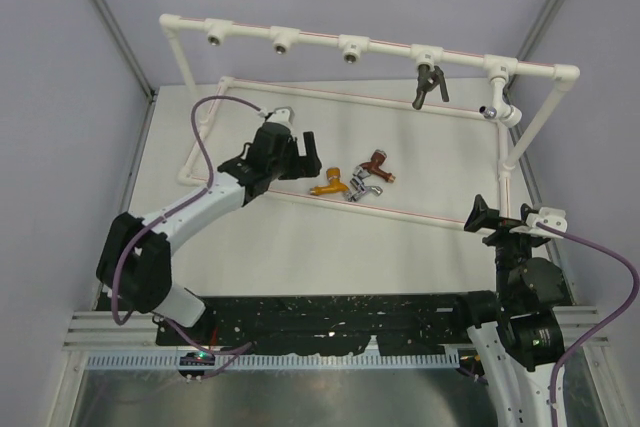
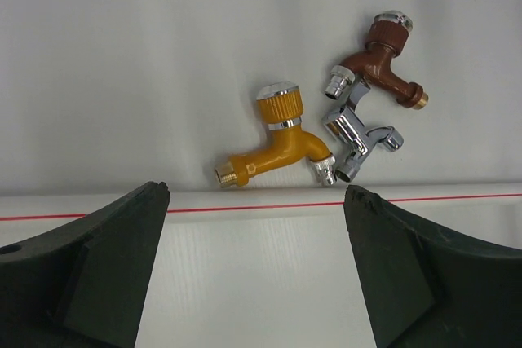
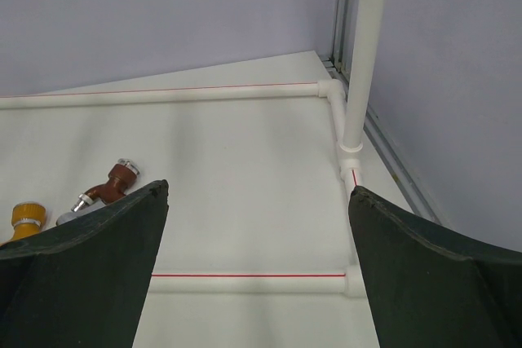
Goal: Install the water faucets
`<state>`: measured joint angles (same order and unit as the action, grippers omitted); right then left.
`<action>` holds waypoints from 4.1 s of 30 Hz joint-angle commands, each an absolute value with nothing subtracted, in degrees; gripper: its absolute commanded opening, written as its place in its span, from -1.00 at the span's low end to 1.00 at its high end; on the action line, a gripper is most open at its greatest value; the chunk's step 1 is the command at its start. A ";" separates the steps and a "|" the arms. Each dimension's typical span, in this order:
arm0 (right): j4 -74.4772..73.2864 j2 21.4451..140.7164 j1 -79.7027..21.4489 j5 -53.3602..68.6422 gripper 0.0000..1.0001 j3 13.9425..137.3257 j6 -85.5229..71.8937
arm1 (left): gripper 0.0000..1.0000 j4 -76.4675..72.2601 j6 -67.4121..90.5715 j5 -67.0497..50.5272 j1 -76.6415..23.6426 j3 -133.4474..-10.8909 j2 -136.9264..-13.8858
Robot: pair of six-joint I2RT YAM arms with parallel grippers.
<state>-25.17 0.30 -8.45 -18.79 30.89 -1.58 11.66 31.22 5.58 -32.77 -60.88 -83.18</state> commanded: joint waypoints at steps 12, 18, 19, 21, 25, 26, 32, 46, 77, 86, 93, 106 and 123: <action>-22.76 -10.02 -8.26 -19.16 0.91 31.03 -1.14 | 0.50 5.71 37.09 12.66 -38.41 -73.73 -105.81; -22.94 -9.93 -8.26 -19.25 0.91 31.03 -1.05 | 0.42 6.24 38.67 11.60 -38.85 -77.43 -111.70; -22.85 -9.93 -8.26 -19.16 0.91 31.03 -1.05 | 0.41 6.50 38.93 11.60 -38.76 -78.21 -112.58; -22.94 -9.67 -8.26 -19.25 0.91 31.03 -1.14 | 0.39 7.55 39.11 12.30 -38.76 -79.62 -114.34; -23.12 -10.02 -8.26 -19.33 0.91 31.03 -1.05 | 0.24 8.96 38.67 13.80 -38.76 -81.21 -116.71; -23.12 -10.11 -8.26 -19.77 0.91 31.03 -1.05 | 0.22 9.49 38.50 13.97 -38.85 -81.82 -117.50; -23.29 -10.19 -8.26 -19.86 0.91 31.20 -1.05 | 0.03 10.72 37.70 13.71 -38.85 -84.54 -119.61; -26.98 -5.73 -8.17 -14.61 0.91 37.87 -0.62 | -1.00 1.77 30.06 9.50 -37.71 -76.30 -108.47; -31.55 13.53 -9.58 15.98 0.91 46.06 -1.32 | -1.00 -15.56 27.77 -9.49 -38.58 -56.87 -70.05; -22.87 14.94 -9.58 22.58 0.91 39.38 -6.41 | -1.00 -15.99 27.60 -6.16 -43.32 -56.16 -69.00; -16.27 15.21 -9.58 26.63 0.91 33.76 -13.09 | -1.00 -18.63 27.68 -0.79 -47.02 -55.20 -70.22; -6.51 13.97 -10.89 27.17 0.91 24.53 -20.12 | -1.00 -19.16 31.20 10.98 -51.94 -54.49 -71.54; 3.95 19.86 -22.92 19.69 0.91 21.97 -21.62 | -1.00 -16.43 32.61 19.42 -56.77 -57.30 -73.74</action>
<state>-3.40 16.67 -19.62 21.78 20.97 -20.56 -13.17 32.67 16.23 -55.79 -54.83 -73.38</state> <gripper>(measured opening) 0.955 0.438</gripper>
